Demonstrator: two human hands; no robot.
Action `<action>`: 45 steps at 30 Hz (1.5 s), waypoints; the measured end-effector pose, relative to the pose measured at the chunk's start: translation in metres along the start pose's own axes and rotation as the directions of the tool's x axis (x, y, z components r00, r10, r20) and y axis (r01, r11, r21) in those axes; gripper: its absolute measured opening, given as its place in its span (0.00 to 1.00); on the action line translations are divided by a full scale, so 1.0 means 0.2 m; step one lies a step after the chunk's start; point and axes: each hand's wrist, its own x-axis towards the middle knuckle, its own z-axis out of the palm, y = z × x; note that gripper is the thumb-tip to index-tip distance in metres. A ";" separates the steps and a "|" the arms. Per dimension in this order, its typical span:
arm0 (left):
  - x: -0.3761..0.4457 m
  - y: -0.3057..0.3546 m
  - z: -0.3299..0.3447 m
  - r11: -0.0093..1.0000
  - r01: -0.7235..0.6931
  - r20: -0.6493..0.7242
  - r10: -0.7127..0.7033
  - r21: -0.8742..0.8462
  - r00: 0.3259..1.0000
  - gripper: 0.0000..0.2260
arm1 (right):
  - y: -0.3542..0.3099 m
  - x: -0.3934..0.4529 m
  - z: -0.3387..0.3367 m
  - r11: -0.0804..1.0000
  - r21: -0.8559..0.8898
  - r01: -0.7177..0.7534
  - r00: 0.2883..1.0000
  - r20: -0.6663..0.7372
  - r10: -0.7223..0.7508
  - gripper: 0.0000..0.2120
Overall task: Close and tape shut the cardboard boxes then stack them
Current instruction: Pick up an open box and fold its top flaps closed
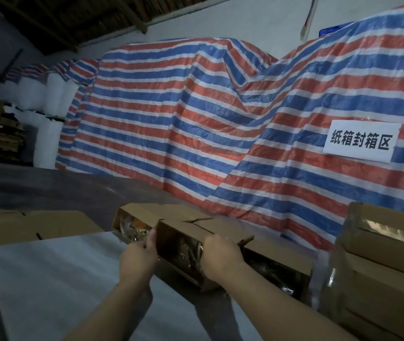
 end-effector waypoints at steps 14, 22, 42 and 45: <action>-0.09 0.04 -0.21 0.984 -0.072 -0.165 0.045 -0.160 0.985 0.04 | 0.11 -0.23 -0.32 0.915 0.375 -0.146 0.989 0.065 0.131 0.05; -0.21 0.21 -0.41 0.976 -0.072 -0.175 0.035 -0.207 0.984 0.29 | 0.15 -0.40 -0.54 0.843 0.504 -0.188 0.980 0.160 0.123 0.08; -0.99 0.64 -0.52 0.851 0.193 0.571 0.145 -0.488 0.808 0.35 | 0.52 -1.16 -0.80 0.411 0.794 -0.448 0.894 0.395 0.211 0.17; -1.17 0.64 -0.45 0.847 0.219 0.594 0.134 -0.484 0.794 0.34 | 0.62 -1.34 -0.75 0.323 0.818 -0.476 0.874 0.398 0.280 0.16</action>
